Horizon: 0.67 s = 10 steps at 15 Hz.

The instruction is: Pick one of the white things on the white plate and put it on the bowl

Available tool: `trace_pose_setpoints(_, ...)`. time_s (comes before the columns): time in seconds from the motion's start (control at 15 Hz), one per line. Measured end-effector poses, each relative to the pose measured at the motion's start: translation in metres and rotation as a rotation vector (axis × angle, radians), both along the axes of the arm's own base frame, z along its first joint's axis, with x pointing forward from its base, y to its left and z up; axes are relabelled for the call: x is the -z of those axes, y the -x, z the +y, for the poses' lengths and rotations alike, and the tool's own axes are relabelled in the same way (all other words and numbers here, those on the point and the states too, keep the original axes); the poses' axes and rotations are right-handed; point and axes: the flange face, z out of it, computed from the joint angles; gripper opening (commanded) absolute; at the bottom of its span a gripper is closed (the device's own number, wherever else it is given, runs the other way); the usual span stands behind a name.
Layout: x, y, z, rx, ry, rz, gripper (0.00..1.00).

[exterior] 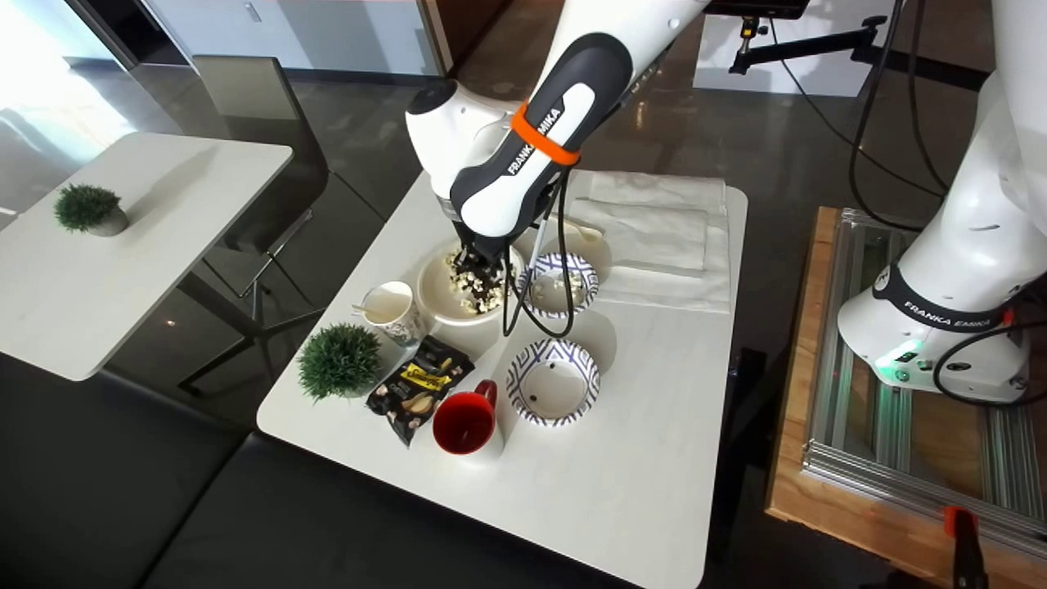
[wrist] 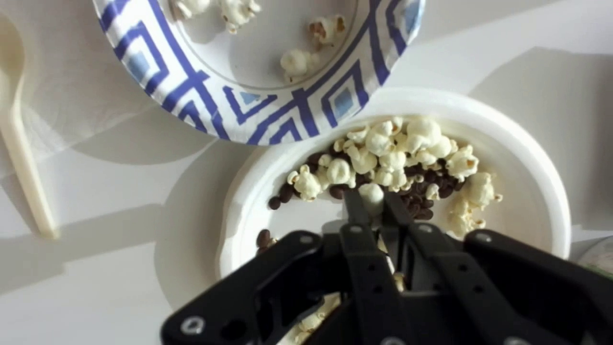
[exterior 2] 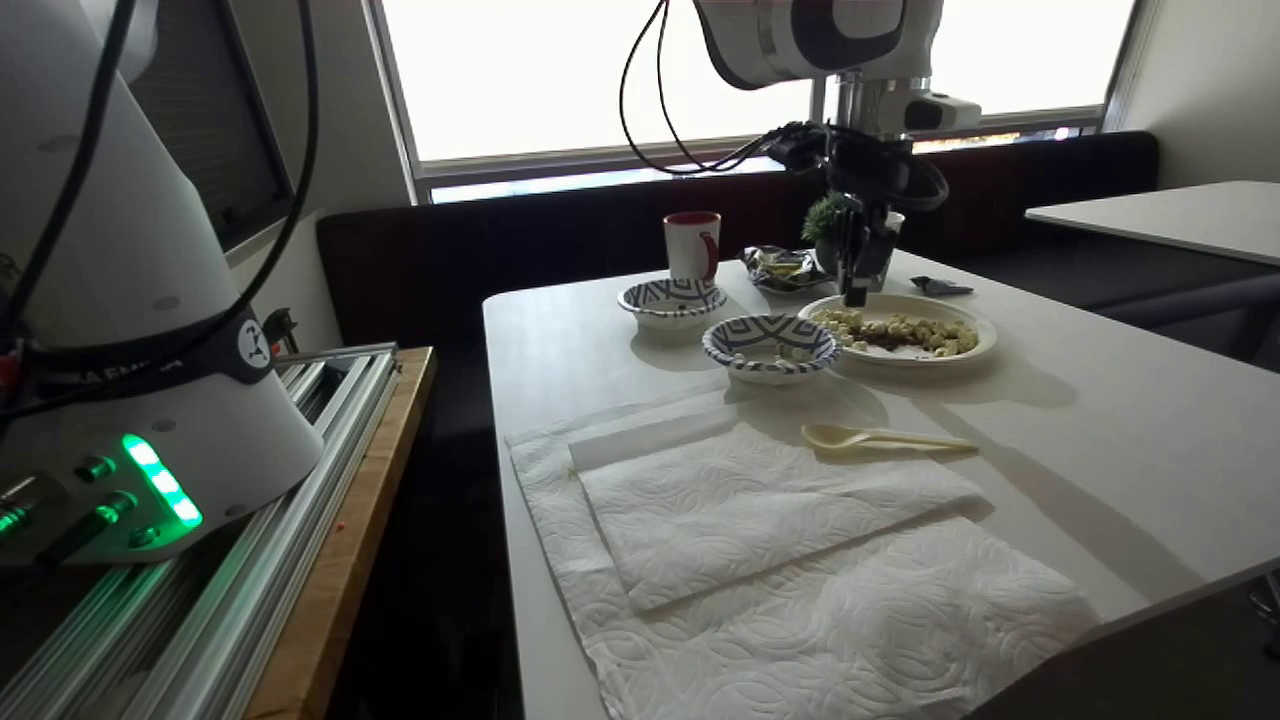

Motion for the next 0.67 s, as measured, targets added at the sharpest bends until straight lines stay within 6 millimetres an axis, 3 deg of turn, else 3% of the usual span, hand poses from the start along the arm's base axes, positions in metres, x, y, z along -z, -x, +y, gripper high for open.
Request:
trace_pose_setpoints(0.33,-0.021,0.023,-0.012,-0.001,0.018,0.109,0.11)
trace_pose_setpoints(0.67,-0.024,0.049,-0.027,-0.022,0.03,0.232,0.11)
